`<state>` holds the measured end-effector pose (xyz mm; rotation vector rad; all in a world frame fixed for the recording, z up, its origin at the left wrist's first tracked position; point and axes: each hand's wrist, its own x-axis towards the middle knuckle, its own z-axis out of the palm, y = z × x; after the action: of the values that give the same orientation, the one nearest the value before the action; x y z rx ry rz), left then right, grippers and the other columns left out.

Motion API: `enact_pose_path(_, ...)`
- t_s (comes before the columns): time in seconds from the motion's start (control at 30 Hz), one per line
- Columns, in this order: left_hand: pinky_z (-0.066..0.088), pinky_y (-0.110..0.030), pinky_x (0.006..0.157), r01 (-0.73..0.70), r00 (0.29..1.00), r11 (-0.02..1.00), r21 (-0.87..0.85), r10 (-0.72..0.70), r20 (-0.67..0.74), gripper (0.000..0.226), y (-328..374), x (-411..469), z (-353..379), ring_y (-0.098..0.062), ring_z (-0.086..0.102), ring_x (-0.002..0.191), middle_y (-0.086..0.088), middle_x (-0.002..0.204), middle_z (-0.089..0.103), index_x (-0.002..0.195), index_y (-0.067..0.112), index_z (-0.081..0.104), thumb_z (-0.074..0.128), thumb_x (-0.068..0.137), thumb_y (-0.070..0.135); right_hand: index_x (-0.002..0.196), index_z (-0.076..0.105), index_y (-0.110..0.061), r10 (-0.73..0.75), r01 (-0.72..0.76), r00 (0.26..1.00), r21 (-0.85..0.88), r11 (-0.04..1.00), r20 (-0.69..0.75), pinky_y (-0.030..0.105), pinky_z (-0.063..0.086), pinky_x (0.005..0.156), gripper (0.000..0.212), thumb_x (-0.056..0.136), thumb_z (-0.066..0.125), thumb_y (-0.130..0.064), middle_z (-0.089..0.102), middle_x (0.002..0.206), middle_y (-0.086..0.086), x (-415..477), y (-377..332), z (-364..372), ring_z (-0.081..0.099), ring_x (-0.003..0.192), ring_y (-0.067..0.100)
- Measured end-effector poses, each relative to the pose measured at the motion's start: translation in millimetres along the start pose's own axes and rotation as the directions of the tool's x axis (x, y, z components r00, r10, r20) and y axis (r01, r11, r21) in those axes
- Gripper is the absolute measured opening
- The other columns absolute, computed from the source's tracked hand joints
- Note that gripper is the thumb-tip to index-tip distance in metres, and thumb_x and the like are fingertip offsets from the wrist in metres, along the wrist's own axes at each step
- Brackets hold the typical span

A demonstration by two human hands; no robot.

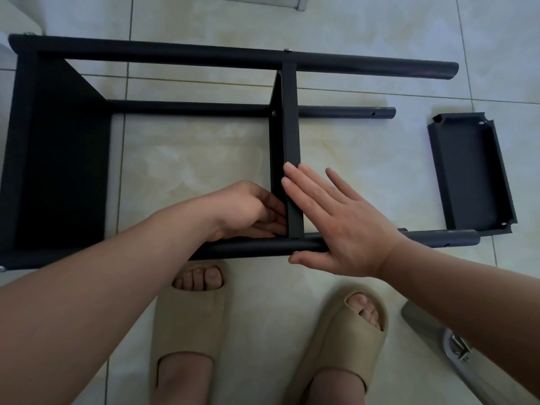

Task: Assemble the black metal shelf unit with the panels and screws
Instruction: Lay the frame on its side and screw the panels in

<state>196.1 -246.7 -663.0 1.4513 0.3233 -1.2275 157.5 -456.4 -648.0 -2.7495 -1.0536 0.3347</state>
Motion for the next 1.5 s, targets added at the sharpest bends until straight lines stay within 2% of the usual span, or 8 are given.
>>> enact_pose_path(0.27,0.06,-0.024,0.067,-0.067,0.998,0.998,0.018,0.067,0.007,0.011,-6.1,1.6,-2.7,-0.015,0.076,0.08,-0.01,0.092,0.077,0.102,0.006,0.066,0.055,0.101,0.009,0.16,0.019,-0.007,0.012,-0.012,1.0,0.005,1.0,-0.015,0.055,0.023,0.122,0.098,0.091,0.042,-0.073,0.009,0.169,0.006,0.2,0.6,1.0,0.007,0.157,0.022)
enact_pose_path(0.5,0.059,-0.033,0.083,-0.106,0.993,0.984,0.143,0.111,-0.029,0.018,-5.6,5.7,-3.8,-0.019,0.07,0.079,-0.021,0.104,0.073,0.113,0.001,0.067,0.057,0.099,0.006,0.161,0.019,-0.008,0.015,-0.015,1.0,0.016,1.0,-0.022,0.056,0.024,0.122,0.099,0.091,0.043,-0.074,0.009,0.169,0.005,1.2,1.5,2.3,0.008,0.157,0.022)
enact_pose_path(0.63,0.055,-0.023,0.062,-0.14,0.99,0.967,0.212,0.143,0.005,0.014,-2.4,5.2,-1.8,-0.018,0.072,0.073,-0.01,0.082,0.074,0.098,0.004,0.066,0.054,0.095,-0.003,0.161,0.019,-0.008,0.017,-0.017,1.0,0.013,1.0,-0.02,0.056,0.024,0.122,0.098,0.091,0.043,-0.073,0.01,0.17,0.005,2.6,1.3,1.7,0.008,0.157,0.022)
enact_pose_path(0.7,0.054,-0.028,0.066,-0.144,0.989,0.961,0.238,0.145,0.014,0.016,-1.0,6.5,-0.5,-0.021,0.069,0.072,-0.011,0.078,0.072,0.093,0.003,0.068,0.054,0.091,-0.006,0.16,0.02,-0.007,0.021,-0.021,1.0,-0.001,1.0,-0.017,0.055,0.024,0.122,0.098,0.092,0.042,-0.073,0.01,0.17,0.005,3.0,1.0,1.2,0.008,0.157,0.022)
enact_pose_path(0.87,0.052,-0.041,0.081,-0.051,0.997,0.997,0.055,0.048,0.066,0.016,-1.8,13.3,1.4,-0.029,0.068,0.076,-0.016,0.077,0.068,0.08,0.005,0.063,0.058,0.086,-0.009,0.16,0.021,-0.007,0.026,-0.026,1.0,-0.012,1.0,-0.01,0.055,0.025,0.122,0.098,0.091,0.042,-0.073,0.01,0.169,0.006,3.5,0.9,0.5,0.009,0.157,0.023)
enact_pose_path(1.03,0.056,-0.027,0.067,0.061,0.977,0.996,-0.066,-0.046,0.207,0.027,-4.5,16.0,-4.9,-0.018,0.068,0.068,-0.007,0.072,0.067,0.072,0.012,0.066,0.054,0.086,-0.008,0.16,0.022,-0.008,0.029,-0.029,0.999,-0.014,0.999,-0.014,0.055,0.026,0.121,0.098,0.09,0.043,-0.074,0.01,0.17,0.005,3.8,1.1,0.3,0.009,0.157,0.023)
enact_pose_path(1.37,0.057,-0.028,0.076,0.149,0.953,0.982,-0.116,-0.112,0.28,0.018,-2.6,14.4,-7.1,-0.021,0.071,0.083,-0.012,0.094,0.073,0.094,0.007,0.072,0.054,0.093,0.005,0.161,0.021,-0.009,0.034,-0.034,0.999,-0.005,0.999,-0.02,0.054,0.027,0.121,0.099,0.09,0.043,-0.075,0.009,0.17,0.003,4.2,1.1,0.4,0.008,0.157,0.021)
enact_pose_path(1.5,0.057,-0.028,0.07,0.088,0.972,0.993,-0.082,-0.067,0.226,0.022,-4.4,15.3,-5.7,-0.02,0.072,0.076,-0.012,0.083,0.073,0.078,0.007,0.075,0.057,0.09,0.0,0.16,0.022,-0.009,0.037,-0.037,0.999,0.002,0.999,-0.023,0.054,0.028,0.121,0.099,0.09,0.042,-0.074,0.009,0.17,0.003,4.5,0.8,-0.4,0.01,0.157,0.021)
